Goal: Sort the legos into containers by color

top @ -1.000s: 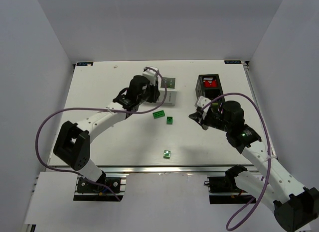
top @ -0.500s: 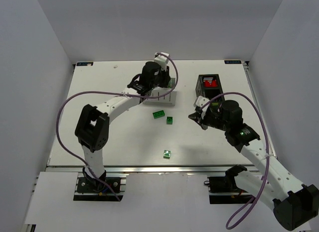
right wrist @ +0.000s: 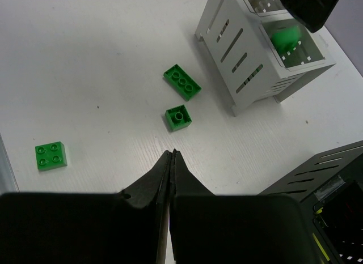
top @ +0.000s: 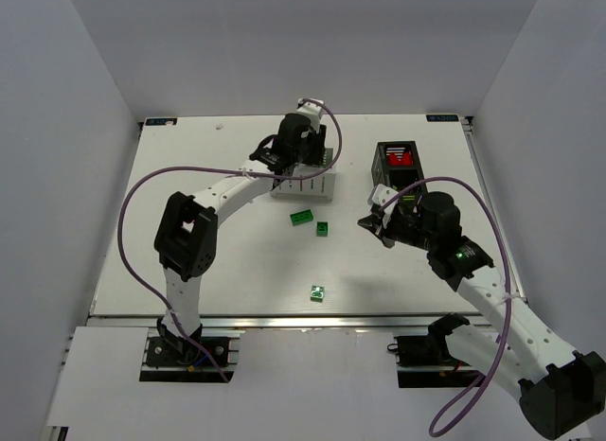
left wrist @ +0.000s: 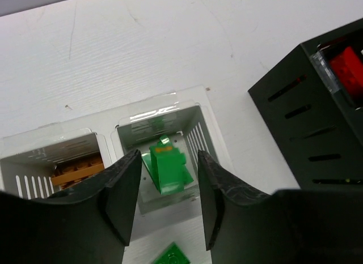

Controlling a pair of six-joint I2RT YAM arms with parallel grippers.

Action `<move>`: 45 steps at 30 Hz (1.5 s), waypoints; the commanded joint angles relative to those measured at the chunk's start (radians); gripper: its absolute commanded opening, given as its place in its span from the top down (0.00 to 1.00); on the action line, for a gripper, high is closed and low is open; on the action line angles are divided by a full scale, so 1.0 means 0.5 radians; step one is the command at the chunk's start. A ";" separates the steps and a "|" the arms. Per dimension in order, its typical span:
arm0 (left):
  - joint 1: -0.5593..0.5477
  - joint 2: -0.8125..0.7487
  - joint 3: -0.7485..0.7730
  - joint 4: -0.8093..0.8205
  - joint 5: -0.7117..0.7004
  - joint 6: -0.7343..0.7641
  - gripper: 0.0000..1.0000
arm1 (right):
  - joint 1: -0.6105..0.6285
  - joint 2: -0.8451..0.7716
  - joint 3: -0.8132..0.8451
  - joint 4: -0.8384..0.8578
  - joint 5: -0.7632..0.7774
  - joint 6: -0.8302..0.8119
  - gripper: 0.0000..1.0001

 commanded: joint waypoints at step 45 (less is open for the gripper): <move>0.159 -2.086 -1.534 0.375 -0.053 0.148 0.19 | 0.594 1.707 1.044 -0.131 1.445 1.039 0.21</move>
